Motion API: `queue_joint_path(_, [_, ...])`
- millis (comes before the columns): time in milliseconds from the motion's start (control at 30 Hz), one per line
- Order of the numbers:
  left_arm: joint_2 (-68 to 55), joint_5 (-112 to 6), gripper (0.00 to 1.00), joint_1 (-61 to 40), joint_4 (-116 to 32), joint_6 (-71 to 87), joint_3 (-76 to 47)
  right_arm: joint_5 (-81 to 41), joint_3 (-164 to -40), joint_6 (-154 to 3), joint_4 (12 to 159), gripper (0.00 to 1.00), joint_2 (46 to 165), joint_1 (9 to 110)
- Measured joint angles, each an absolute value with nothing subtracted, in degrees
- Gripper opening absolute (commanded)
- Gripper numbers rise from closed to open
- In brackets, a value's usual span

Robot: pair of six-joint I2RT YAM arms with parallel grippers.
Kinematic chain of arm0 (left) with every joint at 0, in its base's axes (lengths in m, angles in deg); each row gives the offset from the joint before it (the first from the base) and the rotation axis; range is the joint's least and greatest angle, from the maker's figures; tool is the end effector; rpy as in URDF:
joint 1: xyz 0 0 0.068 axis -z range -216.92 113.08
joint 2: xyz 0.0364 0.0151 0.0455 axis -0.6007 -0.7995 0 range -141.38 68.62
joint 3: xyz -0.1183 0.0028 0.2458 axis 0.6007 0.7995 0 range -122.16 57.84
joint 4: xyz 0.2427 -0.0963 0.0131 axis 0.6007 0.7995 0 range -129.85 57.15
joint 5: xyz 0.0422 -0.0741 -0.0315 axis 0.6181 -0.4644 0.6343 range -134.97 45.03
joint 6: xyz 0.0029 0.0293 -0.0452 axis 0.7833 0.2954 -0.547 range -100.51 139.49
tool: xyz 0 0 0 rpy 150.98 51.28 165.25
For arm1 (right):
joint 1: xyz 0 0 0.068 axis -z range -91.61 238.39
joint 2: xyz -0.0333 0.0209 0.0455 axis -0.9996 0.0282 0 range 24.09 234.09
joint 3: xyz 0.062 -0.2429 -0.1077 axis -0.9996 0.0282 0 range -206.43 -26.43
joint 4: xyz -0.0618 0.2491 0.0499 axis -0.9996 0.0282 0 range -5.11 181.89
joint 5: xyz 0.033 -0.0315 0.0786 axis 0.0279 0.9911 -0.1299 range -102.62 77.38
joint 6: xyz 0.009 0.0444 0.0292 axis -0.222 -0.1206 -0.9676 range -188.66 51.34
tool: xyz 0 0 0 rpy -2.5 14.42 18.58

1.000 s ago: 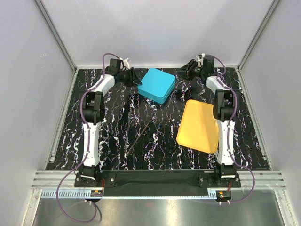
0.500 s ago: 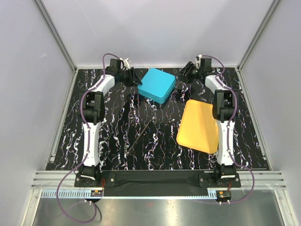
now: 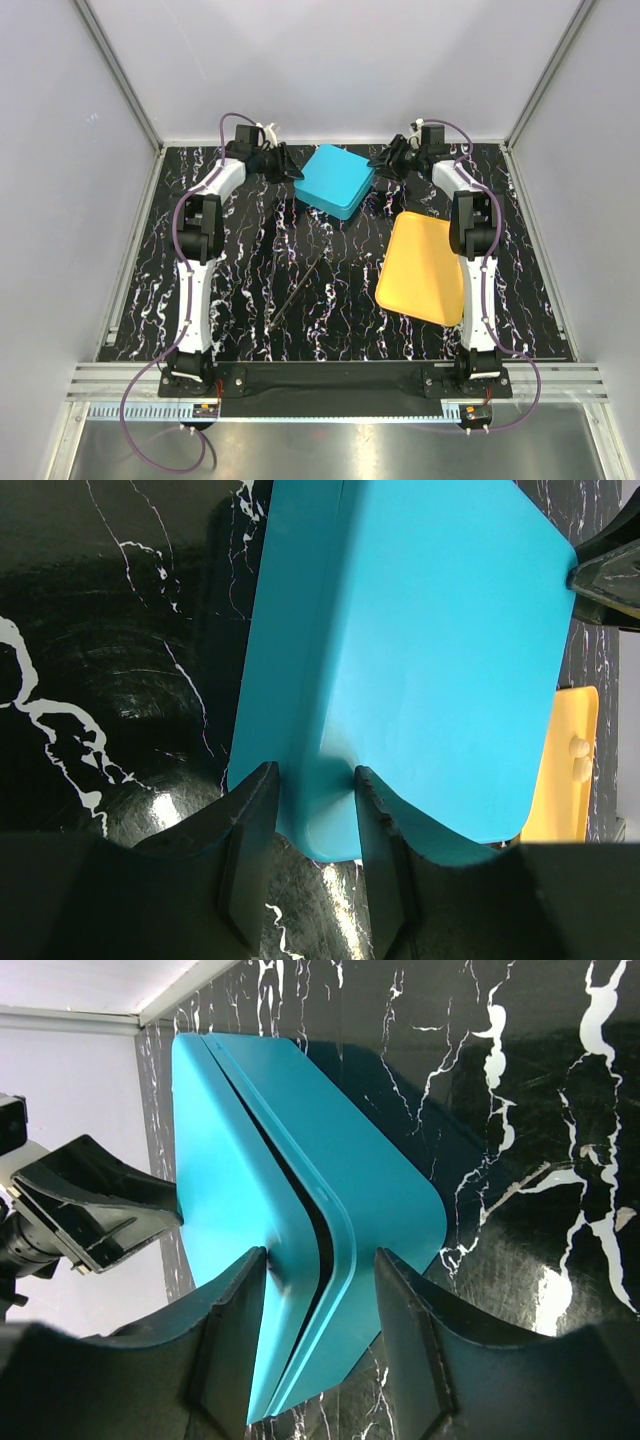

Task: Pack the chocolate

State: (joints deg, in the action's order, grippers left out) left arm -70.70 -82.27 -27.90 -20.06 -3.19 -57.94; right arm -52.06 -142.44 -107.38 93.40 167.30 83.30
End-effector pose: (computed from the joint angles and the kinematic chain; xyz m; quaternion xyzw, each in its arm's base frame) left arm 0.5331 -0.1065 0.1725 0.0223 0.8789 -0.3850 0.2808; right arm 0.5549 0.0721 0.1537 0.0950 0.8464 0.4388 0.2864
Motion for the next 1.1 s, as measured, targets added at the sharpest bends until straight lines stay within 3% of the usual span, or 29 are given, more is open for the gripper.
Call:
queue_joint_path(400, [-70.7, -82.2, 0.41, -27.7, -20.3, -3.2, -58.1, -50.4, -140.4, -106.1, 92.4, 0.32, 166.4, 83.3])
queue_joint_path(833, [-70.7, -82.0, 0.41, -26.9, -20.8, -4.8, -58.2, -47.4, -139.1, -104.8, 92.2, 0.29, 164.8, 83.1])
queue_joint_path(1100, [-70.7, -78.8, 0.41, -26.2, -18.2, -4.3, -59.3, -45.6, -137.4, -104.8, 90.9, 0.33, 163.8, 82.6])
